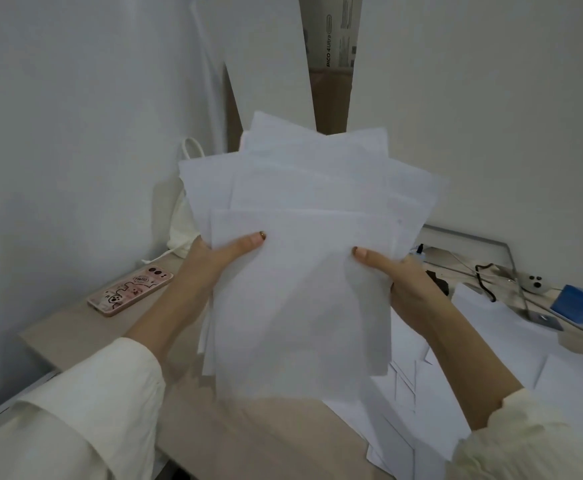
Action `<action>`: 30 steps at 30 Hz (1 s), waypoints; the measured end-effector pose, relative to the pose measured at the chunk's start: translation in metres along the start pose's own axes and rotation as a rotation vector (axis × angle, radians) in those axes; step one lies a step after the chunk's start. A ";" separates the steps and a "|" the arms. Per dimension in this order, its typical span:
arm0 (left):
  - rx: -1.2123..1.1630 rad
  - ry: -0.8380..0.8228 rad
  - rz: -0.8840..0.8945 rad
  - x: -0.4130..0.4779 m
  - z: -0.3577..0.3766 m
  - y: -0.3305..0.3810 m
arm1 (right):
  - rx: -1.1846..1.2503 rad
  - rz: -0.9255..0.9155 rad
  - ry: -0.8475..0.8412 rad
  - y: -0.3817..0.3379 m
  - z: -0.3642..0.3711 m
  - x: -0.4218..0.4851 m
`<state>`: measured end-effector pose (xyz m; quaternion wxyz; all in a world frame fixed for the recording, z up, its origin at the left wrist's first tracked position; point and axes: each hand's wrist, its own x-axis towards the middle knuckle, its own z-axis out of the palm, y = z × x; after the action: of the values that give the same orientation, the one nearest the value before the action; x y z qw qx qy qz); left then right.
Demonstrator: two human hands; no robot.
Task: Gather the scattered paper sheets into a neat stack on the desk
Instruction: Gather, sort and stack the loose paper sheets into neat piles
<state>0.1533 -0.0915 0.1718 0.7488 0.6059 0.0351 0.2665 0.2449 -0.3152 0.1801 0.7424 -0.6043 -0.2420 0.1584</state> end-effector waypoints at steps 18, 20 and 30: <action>0.088 0.243 -0.082 -0.033 -0.020 -0.054 | -0.079 0.089 0.116 0.061 0.007 -0.024; 0.115 0.248 -0.039 -0.031 -0.010 -0.049 | -0.104 0.080 0.190 0.062 0.011 -0.023; -0.046 0.276 0.189 -0.027 -0.001 -0.018 | -0.196 -0.004 0.110 0.035 -0.005 -0.023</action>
<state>0.1362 -0.1053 0.1476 0.7221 0.5468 0.0745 0.4171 0.2307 -0.3237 0.1415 0.6921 -0.6814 -0.2165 0.0991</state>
